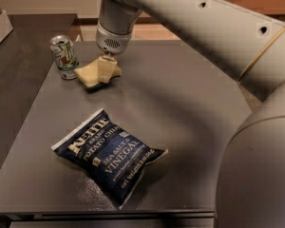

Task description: Move sponge near 7up can

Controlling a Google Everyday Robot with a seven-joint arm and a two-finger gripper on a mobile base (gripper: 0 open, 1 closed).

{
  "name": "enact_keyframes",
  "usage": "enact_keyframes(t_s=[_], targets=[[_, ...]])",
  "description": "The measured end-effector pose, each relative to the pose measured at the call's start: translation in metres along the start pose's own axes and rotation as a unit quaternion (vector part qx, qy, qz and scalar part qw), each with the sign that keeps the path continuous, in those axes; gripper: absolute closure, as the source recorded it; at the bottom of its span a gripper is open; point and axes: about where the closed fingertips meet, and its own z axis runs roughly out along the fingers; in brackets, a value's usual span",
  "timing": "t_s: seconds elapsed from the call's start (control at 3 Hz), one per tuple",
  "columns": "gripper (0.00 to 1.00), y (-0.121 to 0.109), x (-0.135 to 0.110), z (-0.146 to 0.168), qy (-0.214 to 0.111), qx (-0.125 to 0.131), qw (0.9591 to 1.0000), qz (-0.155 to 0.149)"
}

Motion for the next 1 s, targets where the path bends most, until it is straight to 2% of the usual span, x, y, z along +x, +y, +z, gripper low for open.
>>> enact_keyframes(t_s=[0.33,0.67,1.0], targets=[[0.13,0.0004,-0.0003,0.0016,0.000,-0.001,1.0000,0.000],[0.00,0.0009,-0.0006,0.0032,0.001,-0.002,1.0000,-0.001],[0.00,0.0009,-0.0006,0.0032,0.001,-0.002,1.0000,-0.001]])
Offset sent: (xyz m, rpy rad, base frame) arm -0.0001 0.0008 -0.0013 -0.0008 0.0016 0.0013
